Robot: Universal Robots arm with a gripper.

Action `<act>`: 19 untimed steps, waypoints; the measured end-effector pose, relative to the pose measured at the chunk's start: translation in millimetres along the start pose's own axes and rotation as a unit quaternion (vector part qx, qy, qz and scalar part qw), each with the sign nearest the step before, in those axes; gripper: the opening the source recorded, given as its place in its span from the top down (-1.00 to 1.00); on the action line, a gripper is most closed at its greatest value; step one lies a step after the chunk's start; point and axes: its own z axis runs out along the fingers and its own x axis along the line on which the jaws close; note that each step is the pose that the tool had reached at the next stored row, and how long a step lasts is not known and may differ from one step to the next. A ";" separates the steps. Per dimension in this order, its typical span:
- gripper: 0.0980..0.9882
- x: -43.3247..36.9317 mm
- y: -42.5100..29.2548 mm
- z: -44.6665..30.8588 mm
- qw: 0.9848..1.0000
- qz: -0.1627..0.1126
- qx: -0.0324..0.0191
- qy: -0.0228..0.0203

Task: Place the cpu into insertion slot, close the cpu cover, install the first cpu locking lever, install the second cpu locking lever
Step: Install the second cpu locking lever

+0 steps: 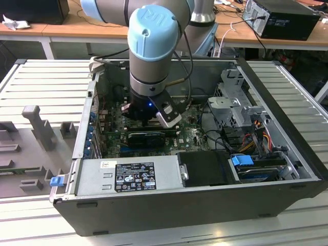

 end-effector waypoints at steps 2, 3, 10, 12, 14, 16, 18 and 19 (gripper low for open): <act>0.98 1.9 -5.4 -1.3 1.000 0.000 -0.008 -0.001; 0.98 3.2 -7.5 -1.9 1.000 0.000 -0.012 -0.001; 0.98 11.3 -13.9 1.1 0.999 -0.001 -0.033 -0.004; 0.98 11.3 -14.3 3.0 0.999 -0.001 -0.038 -0.005; 0.98 11.3 -14.8 4.6 0.999 -0.001 -0.040 -0.005; 0.98 11.6 -14.5 5.9 0.999 -0.001 -0.043 -0.005; 0.98 11.9 -13.9 7.1 0.999 -0.001 -0.044 -0.005; 0.98 12.0 -13.3 8.0 0.999 -0.001 -0.045 -0.005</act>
